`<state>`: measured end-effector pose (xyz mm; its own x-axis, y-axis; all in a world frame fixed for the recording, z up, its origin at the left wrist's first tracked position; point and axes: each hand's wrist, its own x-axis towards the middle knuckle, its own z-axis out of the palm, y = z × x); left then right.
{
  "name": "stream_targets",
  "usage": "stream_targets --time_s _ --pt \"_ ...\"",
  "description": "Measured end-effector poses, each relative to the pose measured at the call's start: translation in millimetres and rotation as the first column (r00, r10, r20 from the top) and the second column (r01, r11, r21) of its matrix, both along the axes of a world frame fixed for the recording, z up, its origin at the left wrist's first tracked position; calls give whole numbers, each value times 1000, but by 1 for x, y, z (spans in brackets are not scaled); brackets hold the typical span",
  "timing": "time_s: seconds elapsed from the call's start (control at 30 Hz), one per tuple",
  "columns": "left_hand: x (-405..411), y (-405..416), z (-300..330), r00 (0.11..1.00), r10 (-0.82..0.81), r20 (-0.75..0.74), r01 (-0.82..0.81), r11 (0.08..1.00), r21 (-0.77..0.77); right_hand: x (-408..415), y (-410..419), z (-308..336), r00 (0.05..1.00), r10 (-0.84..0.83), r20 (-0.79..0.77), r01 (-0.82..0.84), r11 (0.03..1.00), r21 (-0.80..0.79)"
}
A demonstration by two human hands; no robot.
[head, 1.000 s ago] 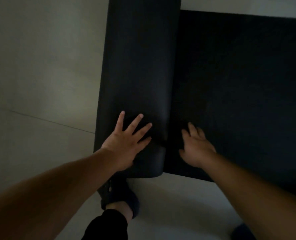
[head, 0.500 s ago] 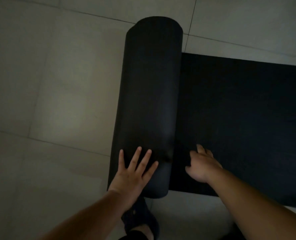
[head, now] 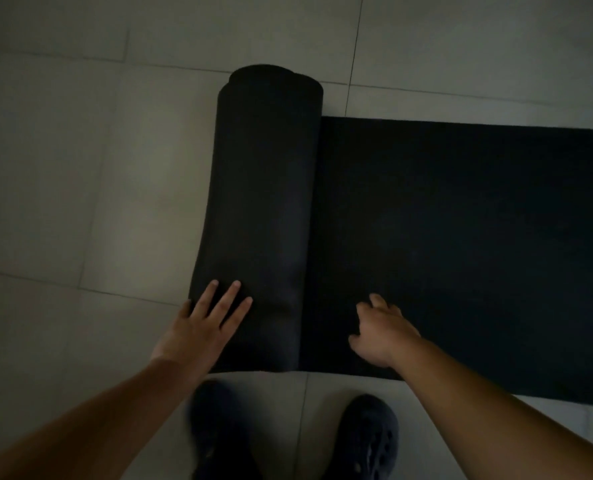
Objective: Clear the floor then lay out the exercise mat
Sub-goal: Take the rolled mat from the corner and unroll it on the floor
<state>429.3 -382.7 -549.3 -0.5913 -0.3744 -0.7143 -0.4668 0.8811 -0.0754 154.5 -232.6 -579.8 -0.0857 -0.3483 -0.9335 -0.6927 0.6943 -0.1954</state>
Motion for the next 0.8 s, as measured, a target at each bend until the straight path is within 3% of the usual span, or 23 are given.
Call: stream_targets --time_s 0.13,0.3,0.43,0.57,0.67,0.8 --pt "11 -18 -6 997 9 73 -11 1000 19 5 -10 -14 999 -29 13 29 999 -17" --pt "20 -31 -27 990 -29 140 20 997 71 45 -44 -65 997 -13 -82 8 998 -62" --pt "-8 -24 -32 982 -27 -189 29 1000 7 82 -59 -104 982 -75 -171 69 997 -43" --pt "-85 -8 -56 883 -215 -418 261 964 54 102 -53 -125 963 -111 -246 94 993 -77" --pt "-135 -8 -78 902 -343 -263 384 915 123 103 -53 -131 960 -130 -248 117 991 -64" --pt "-140 -29 -99 862 -507 -29 507 861 27 102 -58 -132 962 -110 -250 108 994 -23"
